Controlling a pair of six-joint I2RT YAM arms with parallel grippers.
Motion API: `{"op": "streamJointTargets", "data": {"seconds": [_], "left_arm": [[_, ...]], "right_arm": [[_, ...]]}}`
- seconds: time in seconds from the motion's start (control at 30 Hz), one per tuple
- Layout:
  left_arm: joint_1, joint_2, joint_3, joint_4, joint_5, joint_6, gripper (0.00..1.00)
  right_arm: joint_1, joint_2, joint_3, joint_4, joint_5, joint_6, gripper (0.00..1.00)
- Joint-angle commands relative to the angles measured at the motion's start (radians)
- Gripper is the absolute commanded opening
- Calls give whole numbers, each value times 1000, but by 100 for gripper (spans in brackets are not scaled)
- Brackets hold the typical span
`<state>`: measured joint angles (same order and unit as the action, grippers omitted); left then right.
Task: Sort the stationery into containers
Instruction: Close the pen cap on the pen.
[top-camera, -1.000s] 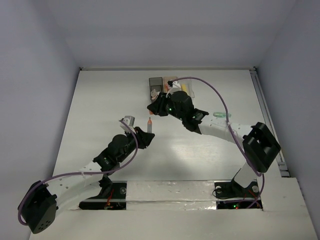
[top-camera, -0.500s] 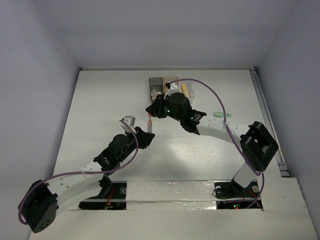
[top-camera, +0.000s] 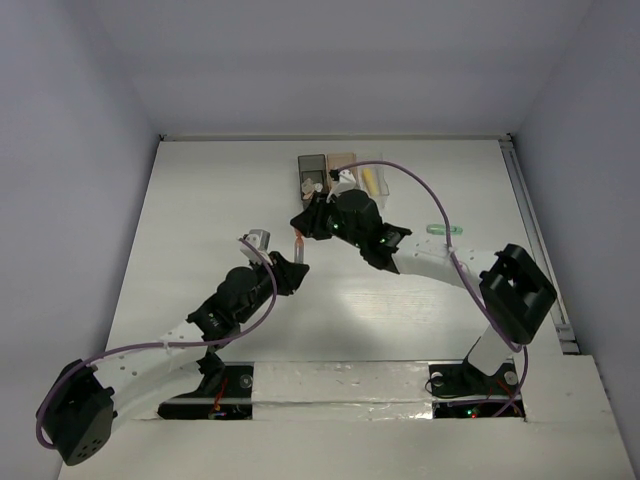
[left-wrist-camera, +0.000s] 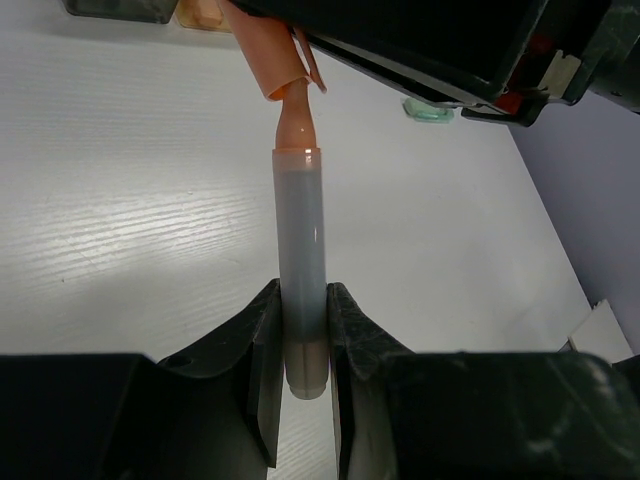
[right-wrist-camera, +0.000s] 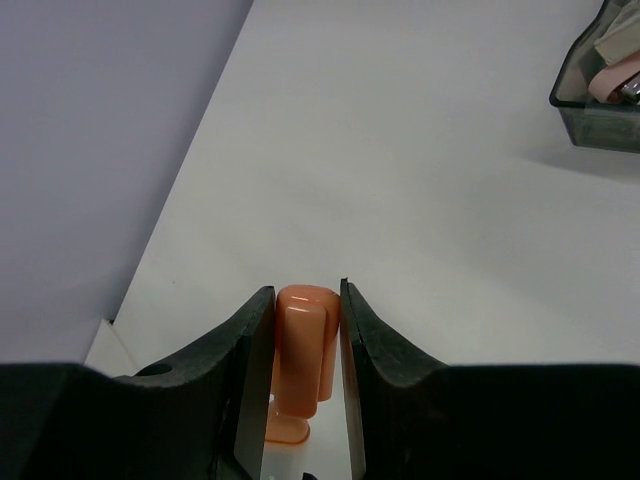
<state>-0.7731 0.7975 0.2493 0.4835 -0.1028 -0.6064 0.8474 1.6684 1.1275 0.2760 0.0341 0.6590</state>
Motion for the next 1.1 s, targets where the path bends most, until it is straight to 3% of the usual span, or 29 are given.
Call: {"op": "streamJointTargets", "data": {"seconds": [0.0,0.27,0.5,0.93,1.07], "left_arm": [[-5,0,65,60,-11,14,0],[-5,32,100,69,-21,10,0],[-5,66,125,104,-14,2,0],[-5,31,153,99,-12,8,0],[-5,31,160,96,-15,8,0]], "right_arm": [[21,-45,-26,61,35,-9,8],[68,-78,-77,89,121,-22,8],[107,-98,-159,232,196,-2,8],[137,-85,-199,255,213,18,8],[162,-96,-189,227,305,-10,8]]}}
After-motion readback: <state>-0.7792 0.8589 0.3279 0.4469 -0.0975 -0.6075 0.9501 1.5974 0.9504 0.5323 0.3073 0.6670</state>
